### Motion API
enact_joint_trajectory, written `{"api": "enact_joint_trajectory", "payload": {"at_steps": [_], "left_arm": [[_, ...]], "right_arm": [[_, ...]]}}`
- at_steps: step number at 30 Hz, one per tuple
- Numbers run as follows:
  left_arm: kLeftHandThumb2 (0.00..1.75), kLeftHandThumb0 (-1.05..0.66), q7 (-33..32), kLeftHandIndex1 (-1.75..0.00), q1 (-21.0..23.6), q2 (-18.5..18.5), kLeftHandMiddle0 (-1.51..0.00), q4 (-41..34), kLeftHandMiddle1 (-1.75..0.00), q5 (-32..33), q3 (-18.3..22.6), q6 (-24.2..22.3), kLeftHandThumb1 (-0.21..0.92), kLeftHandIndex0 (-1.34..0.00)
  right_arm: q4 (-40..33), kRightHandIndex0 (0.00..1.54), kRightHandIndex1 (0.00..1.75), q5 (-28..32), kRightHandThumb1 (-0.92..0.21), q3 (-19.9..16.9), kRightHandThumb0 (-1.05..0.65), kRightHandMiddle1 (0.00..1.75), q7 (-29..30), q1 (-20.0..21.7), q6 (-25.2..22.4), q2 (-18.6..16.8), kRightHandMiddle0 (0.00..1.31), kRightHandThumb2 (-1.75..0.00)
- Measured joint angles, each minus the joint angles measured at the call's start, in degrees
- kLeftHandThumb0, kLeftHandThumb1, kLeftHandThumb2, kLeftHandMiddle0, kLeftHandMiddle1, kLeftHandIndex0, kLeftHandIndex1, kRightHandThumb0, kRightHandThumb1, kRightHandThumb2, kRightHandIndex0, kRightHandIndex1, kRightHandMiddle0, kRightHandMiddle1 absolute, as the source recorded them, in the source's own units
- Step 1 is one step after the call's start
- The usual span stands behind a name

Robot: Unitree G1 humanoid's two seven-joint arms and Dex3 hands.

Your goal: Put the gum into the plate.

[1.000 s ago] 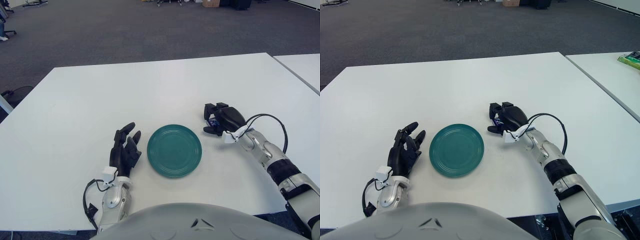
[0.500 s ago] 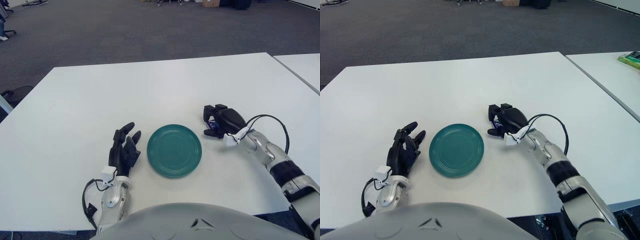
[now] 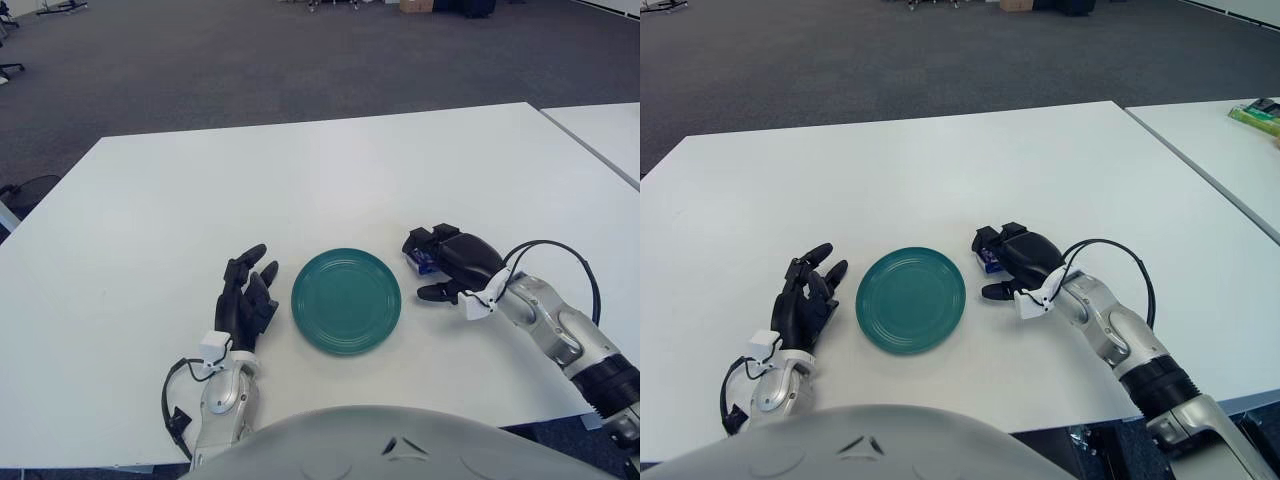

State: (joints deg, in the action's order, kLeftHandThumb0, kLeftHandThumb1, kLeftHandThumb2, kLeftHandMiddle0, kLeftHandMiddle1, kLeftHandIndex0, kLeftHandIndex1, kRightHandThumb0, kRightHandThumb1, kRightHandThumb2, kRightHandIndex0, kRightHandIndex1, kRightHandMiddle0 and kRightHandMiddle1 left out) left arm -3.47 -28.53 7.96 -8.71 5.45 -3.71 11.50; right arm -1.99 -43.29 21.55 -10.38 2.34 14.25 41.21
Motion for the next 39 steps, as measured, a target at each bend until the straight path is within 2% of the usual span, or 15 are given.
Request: {"api": "enact_joint_trajectory", "payload": {"at_steps": [5, 11, 29, 39], "left_arm": [[0.92, -0.81, 0.43, -1.0, 0.24, -0.05, -0.53, 0.11, -0.36, 0.16, 0.07, -0.03, 0.92, -0.23], [0.93, -0.8, 0.71, -1.0, 0.34, -0.06, -0.54, 0.16, -0.36, 0.49, 0.18, -0.05, 0.92, -0.23], [0.91, -0.8, 0.78, -1.0, 0.57, -0.11, -0.52, -0.18, -0.36, 0.59, 0.31, -1.09, 0.92, -0.2], [0.91, -0.8, 0.86, -1.0, 0.8, -0.21, -0.51, -0.17, -0.36, 0.59, 0.43, -1.33, 0.92, -0.19]], "right_arm": [[-3.16, 0.3, 0.14, -0.89, -0.92, -0.38, -1.0, 0.68, -5.1, -0.25, -2.24, 0.73, 0.0, -0.86], [-5.25, 0.29, 0.09, -1.67, -0.92, -0.77, -1.0, 0.62, -8.92, -0.6, -3.79, 1.1, 0.0, -0.87], [-6.41, 0.27, 0.03, -2.71, -0.92, -2.18, -1.0, 0.51, -12.53, -0.89, -3.22, 2.07, 0.0, -0.9], [-7.51, 0.3, 0.03, -2.71, -0.92, -3.3, -1.0, 0.53, -13.61, -0.87, -3.16, 2.07, 0.0, -0.9]]}}
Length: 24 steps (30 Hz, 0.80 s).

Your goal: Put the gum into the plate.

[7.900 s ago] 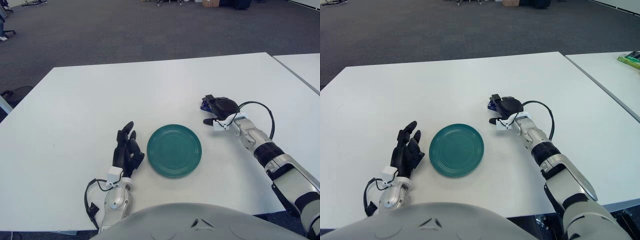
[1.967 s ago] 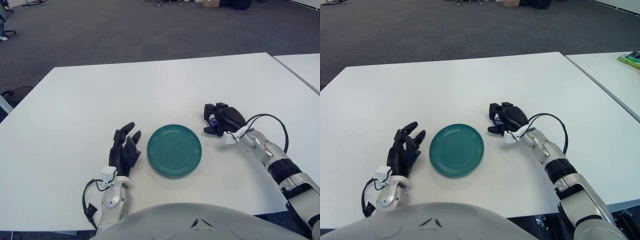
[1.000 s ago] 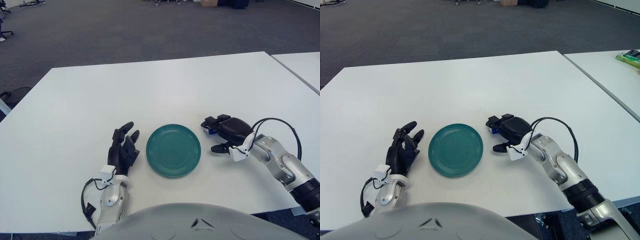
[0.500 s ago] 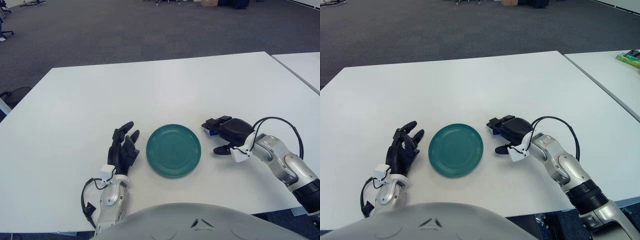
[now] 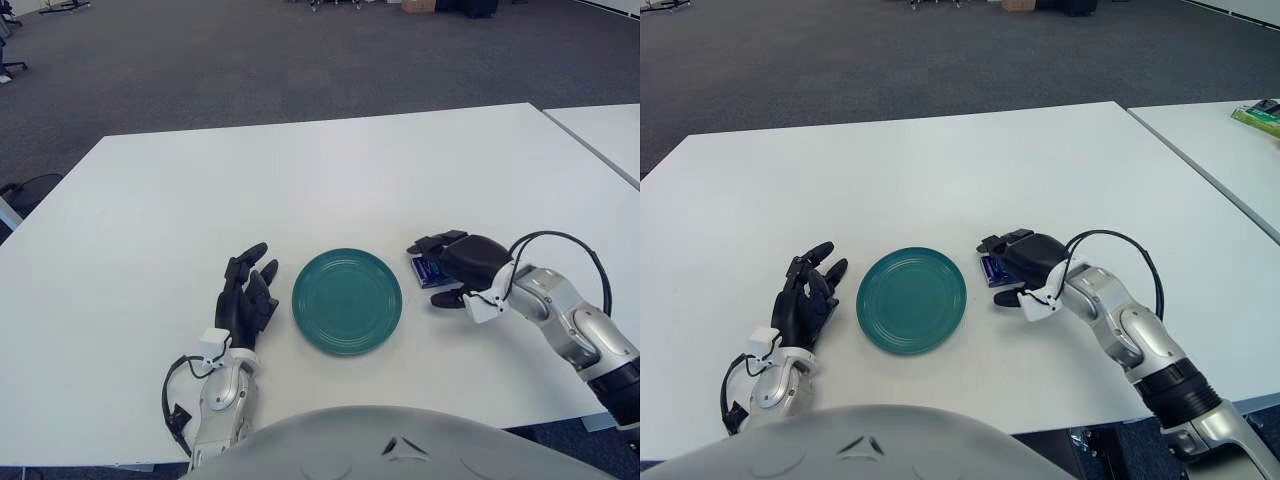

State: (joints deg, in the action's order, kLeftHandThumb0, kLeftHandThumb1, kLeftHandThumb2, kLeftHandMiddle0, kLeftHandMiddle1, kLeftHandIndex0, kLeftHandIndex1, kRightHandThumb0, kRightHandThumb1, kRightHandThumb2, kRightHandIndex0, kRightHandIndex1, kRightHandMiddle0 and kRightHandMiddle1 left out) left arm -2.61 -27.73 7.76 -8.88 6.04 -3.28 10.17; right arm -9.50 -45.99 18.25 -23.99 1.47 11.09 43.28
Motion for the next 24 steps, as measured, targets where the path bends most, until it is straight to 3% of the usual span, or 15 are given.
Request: {"api": "enact_joint_trajectory", "payload": {"at_steps": [7, 15, 17, 20, 24], "left_arm": [[0.91, -0.8, 0.11, -1.0, 0.43, -0.05, -0.51, 0.11, -0.36, 0.28, 0.16, -0.41, 0.92, -0.18], [0.92, -0.79, 0.16, -1.0, 0.68, -0.14, -0.52, 0.05, -0.37, 0.33, 0.22, -0.71, 0.92, -0.18], [0.93, -0.79, 0.16, -1.0, 0.73, -0.13, -0.52, 0.02, -0.37, 0.35, 0.35, -0.73, 0.92, -0.18], [0.93, -0.78, 0.16, -1.01, 0.84, -0.17, -0.52, 0.01, -0.38, 0.36, 0.67, -0.85, 0.92, -0.19], [0.93, -0.78, 0.16, -1.01, 0.99, -0.31, -0.52, 0.01, -0.38, 0.36, 1.01, -1.07, 0.92, -0.19]], "right_arm": [[0.25, 0.36, 0.04, -0.16, -0.92, -0.35, -0.98, 0.6, -1.18, 0.83, -0.68, -0.6, 0.0, -0.87], [10.79, 0.52, 0.14, -0.64, -0.92, 0.99, -0.95, 0.75, 4.33, 5.45, 1.83, -3.21, 0.01, -0.82], [11.8, 0.43, 0.43, -0.63, -0.92, 0.99, -0.94, 0.79, 5.99, 6.09, 2.86, -3.4, 0.02, -0.79], [12.94, 0.35, 0.71, -0.62, -0.92, 0.99, -0.94, 0.83, 8.4, 6.22, 3.86, -3.72, 0.03, -0.77], [15.21, 0.29, 0.84, -0.81, -0.92, 1.19, -0.94, 0.85, 12.15, 6.3, 5.29, -4.18, 0.03, -0.75]]}}
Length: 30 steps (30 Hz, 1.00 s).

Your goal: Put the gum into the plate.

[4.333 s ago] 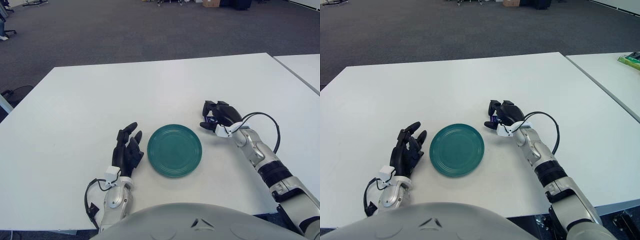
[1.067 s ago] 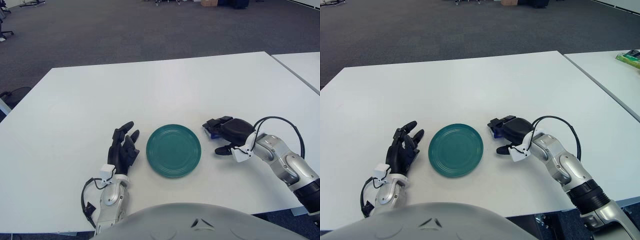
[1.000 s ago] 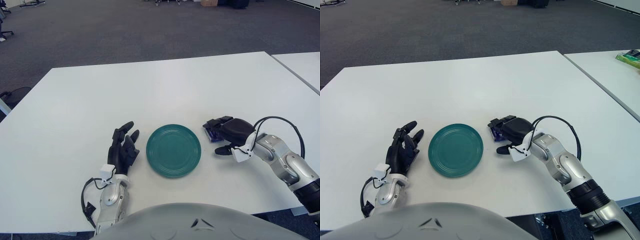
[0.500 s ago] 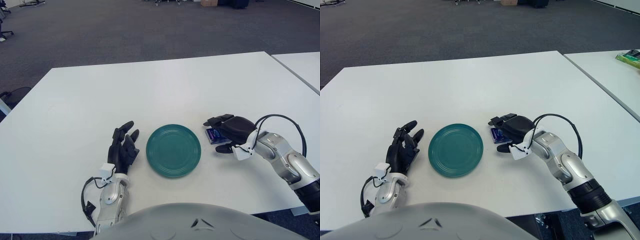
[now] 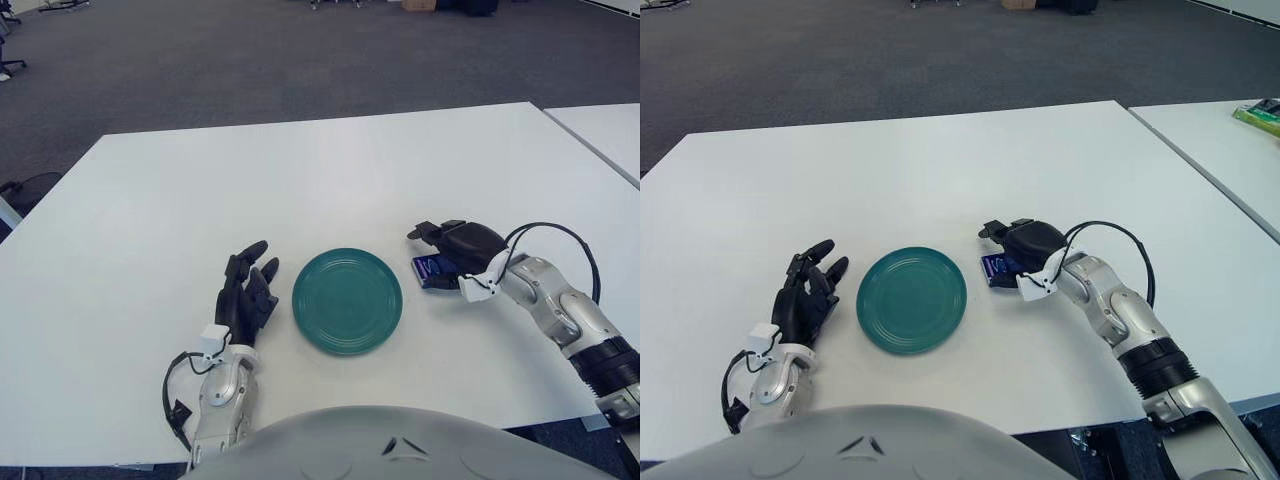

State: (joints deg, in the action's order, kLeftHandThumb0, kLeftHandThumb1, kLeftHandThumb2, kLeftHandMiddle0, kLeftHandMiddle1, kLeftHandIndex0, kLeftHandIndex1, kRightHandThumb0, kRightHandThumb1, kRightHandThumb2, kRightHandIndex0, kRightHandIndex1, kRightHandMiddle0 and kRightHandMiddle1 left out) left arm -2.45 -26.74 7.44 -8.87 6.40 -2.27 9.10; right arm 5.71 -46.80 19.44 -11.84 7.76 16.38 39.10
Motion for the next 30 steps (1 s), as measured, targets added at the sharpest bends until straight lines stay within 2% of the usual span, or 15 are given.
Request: {"api": "enact_joint_trajectory", "payload": {"at_steps": [4, 5, 9, 15, 24, 30], "left_arm": [[0.93, -0.79, 0.0, -1.01, 0.09, -0.18, -0.5, -0.05, -0.38, -0.02, 0.2, -0.44, 0.92, -0.19], [0.93, -0.79, 0.0, -1.01, 0.1, -0.24, -0.5, -0.06, -0.37, -0.02, 0.23, -0.48, 0.92, -0.19], [0.93, -0.79, 0.0, -1.01, 0.1, -0.42, -0.49, -0.09, -0.37, -0.03, 0.38, -0.65, 0.92, -0.19], [0.92, -0.79, 0.0, -1.02, 0.1, -0.57, -0.49, -0.11, -0.37, -0.03, 0.55, -0.7, 0.92, -0.19], [0.9, -0.8, 0.0, -1.03, -0.03, -0.57, -0.5, -0.52, -0.39, 0.06, 0.77, -0.93, 0.92, -0.2], [0.9, -0.8, 0.0, -1.03, -0.45, -0.56, -0.49, -1.36, -0.4, 0.04, 0.78, -1.59, 0.92, -0.2]], "right_arm": [[2.61, 0.3, 0.73, -0.82, -0.92, 0.46, -0.94, 0.87, 3.44, 0.46, 1.18, -0.26, 0.01, -0.75], [3.1, 0.31, 0.65, -1.09, -0.92, 0.59, -0.95, 0.87, 4.04, 0.59, 1.42, -0.3, 0.0, -0.75], [4.53, 0.36, 0.41, -1.58, -0.92, 1.24, -0.95, 0.83, 5.31, 1.24, 1.85, -0.41, 0.0, -0.76], [6.39, 0.42, 0.2, -1.85, -0.92, 2.32, -0.96, 0.78, 6.03, 2.54, 1.94, -0.51, 0.0, -0.78], [7.89, 0.4, 0.07, -1.85, -0.92, 3.2, -0.99, 0.73, 6.61, 3.17, 1.83, -0.65, 0.0, -0.83], [4.64, 0.41, 0.05, -1.79, -0.92, 2.99, -0.99, 0.75, 6.42, 0.39, 0.33, -0.32, 0.0, -0.83]]}}
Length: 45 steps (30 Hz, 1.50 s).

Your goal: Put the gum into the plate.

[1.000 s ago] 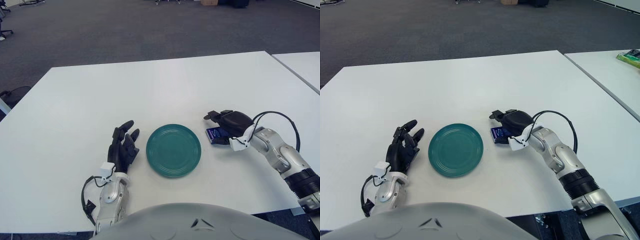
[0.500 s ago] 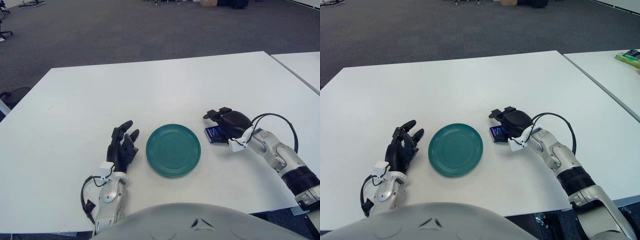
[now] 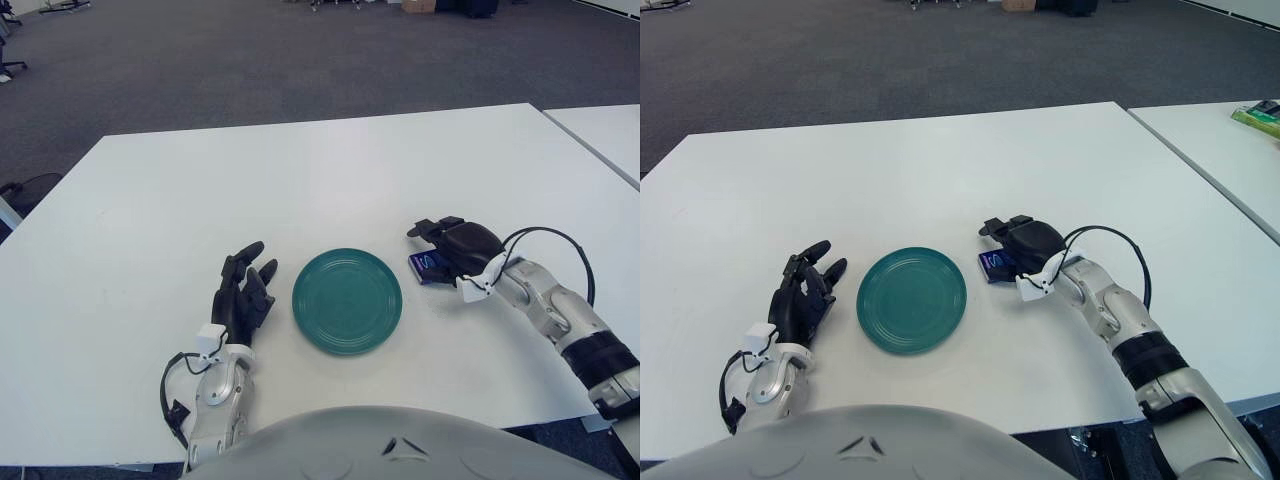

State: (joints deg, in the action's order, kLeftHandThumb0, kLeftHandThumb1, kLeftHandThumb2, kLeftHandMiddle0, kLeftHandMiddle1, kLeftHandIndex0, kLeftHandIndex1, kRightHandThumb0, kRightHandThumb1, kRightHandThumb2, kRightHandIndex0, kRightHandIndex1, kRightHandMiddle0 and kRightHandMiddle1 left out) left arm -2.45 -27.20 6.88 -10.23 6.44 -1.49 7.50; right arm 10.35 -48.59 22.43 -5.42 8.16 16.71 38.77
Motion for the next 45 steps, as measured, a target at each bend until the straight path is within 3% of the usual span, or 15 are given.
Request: {"api": "enact_joint_trajectory", "payload": {"at_steps": [21, 36, 45], "left_arm": [[0.94, -0.78, 0.02, -1.02, -0.15, -0.09, -0.48, -0.48, -0.39, -0.07, 0.04, -0.38, 0.92, -0.18], [0.93, -0.78, 0.03, -1.02, -0.17, -0.1, -0.5, -0.79, -0.38, -0.01, 0.1, -0.79, 0.92, -0.19], [0.93, -0.78, 0.11, -1.02, -0.07, 0.02, -0.49, -0.84, -0.38, 0.0, -0.28, -1.07, 0.92, -0.18]], "right_arm": [[-2.29, 0.46, 0.05, 0.42, -0.92, -0.18, -0.98, 0.77, -0.67, -2.96, -0.46, 0.7, 0.0, -0.83], [-12.28, 0.5, 0.05, 2.57, -0.92, -3.0, -0.96, 0.83, -6.37, -8.65, -1.07, 2.37, 0.0, -0.81], [-12.66, 0.51, 0.05, 2.72, -0.92, -3.5, -0.97, 0.82, -7.06, -9.05, -1.2, 2.28, 0.0, -0.84]]}}
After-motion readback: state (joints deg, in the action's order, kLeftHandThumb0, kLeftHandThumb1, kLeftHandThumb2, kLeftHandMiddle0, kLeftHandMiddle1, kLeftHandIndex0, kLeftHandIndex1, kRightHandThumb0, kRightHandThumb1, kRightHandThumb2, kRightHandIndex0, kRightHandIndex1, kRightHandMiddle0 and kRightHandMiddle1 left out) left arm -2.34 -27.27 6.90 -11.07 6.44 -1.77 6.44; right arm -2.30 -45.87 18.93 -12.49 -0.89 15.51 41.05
